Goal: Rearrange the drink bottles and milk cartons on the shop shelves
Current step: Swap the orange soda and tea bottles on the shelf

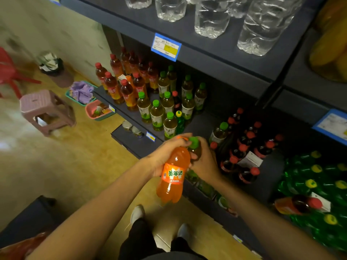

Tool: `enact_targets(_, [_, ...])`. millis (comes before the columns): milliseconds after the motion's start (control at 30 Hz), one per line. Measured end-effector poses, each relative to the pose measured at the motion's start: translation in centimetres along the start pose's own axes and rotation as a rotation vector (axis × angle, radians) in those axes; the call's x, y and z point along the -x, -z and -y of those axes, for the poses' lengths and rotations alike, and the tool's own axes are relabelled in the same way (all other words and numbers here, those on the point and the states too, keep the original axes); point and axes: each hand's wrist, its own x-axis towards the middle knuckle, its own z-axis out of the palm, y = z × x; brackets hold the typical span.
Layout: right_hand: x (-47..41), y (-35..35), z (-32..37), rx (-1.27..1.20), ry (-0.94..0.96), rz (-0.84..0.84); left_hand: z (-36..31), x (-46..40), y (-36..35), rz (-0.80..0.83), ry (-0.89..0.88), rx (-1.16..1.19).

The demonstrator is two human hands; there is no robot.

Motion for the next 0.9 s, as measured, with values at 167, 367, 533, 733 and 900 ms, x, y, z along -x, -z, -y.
enact_targets(167, [-3.0, -2.1, 3.8, -0.211, -0.074, -0.177, -1.9, 1.5, 6.5, -0.079, -0.107, 0.105])
enact_targets(367, [-7.2, -7.8, 10.0, -0.44, -0.094, -0.164, -4.7, 4.6, 16.5, -0.16, -0.078, 0.113])
enact_targets(533, [-10.2, -13.9, 13.2, -0.505, -0.228, -0.181, -8.0, 7.1, 24.7, -0.153, -0.094, 0.056])
enact_targets(733, [-12.7, -19.1, 16.3, -0.663, -0.45, -0.135, -11.3, 7.5, 30.7, -0.124, -0.069, 0.076])
enact_targets(900, [-14.2, -19.8, 17.0, -0.828, -0.528, -0.121, -12.7, 5.6, 32.3, -0.117, -0.042, 0.055])
